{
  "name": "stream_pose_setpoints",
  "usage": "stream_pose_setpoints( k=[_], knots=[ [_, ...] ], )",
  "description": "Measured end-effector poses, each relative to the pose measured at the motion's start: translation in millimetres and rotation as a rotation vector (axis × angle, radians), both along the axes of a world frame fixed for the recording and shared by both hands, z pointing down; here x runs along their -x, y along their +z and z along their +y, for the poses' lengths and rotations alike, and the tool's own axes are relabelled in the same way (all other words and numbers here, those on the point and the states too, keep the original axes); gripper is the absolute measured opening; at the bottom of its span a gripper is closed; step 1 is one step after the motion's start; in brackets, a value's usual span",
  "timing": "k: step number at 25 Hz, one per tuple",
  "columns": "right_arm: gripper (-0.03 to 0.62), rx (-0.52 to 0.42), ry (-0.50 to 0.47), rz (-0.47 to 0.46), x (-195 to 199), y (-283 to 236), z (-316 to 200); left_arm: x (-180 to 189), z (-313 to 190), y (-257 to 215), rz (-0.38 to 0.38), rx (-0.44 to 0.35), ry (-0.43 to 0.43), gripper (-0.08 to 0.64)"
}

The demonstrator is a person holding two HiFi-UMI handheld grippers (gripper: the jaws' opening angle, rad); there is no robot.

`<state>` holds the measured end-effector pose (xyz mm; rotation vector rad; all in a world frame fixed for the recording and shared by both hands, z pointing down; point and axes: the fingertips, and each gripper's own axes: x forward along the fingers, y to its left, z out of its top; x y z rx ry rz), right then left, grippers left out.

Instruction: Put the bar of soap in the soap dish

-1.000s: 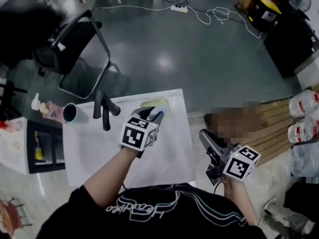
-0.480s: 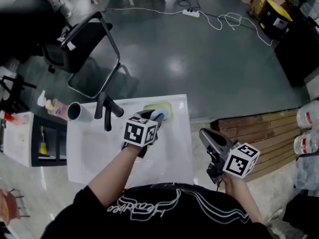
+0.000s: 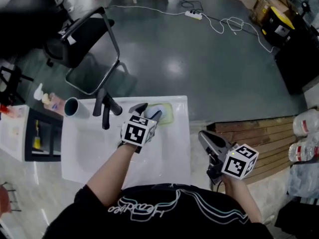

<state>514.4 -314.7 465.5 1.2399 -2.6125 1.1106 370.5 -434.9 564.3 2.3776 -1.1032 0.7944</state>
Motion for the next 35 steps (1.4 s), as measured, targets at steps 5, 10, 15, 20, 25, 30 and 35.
stream_pose_setpoints(
  k=[5,10,15,20,25,30,35],
  knots=[
    [0.029,-0.043,-0.028,0.0,6.9,-10.9,2.8,1.1,2.9,-17.3,0.038,-0.083,-0.021,0.304],
    [0.029,-0.113,-0.023,0.023,21.5,-21.8,3.0,7.9,21.9,-39.1,0.088,-0.093,-0.021,0.304],
    [0.029,-0.166,-0.034,-0.004,37.8,-44.4,13.4,13.8,58.9,-77.9,0.21,-0.075,0.032,0.257],
    [0.029,-0.242,-0.035,0.029,56.5,-76.5,35.8,35.9,102.2,-119.9,0.343,-0.064,0.049,0.089],
    [0.029,-0.302,-0.096,0.068,104.0,-102.0,69.5,65.9,147.8,-165.2,0.448,-0.063,0.107,0.046],
    [0.029,-0.36,-0.116,0.112,141.4,-114.9,106.9,90.2,190.4,-197.1,0.477,-0.12,0.186,0.023],
    [0.029,-0.375,-0.107,0.111,162.7,-113.9,140.0,111.5,230.1,-204.0,0.533,-0.113,0.204,0.023]
  ],
)
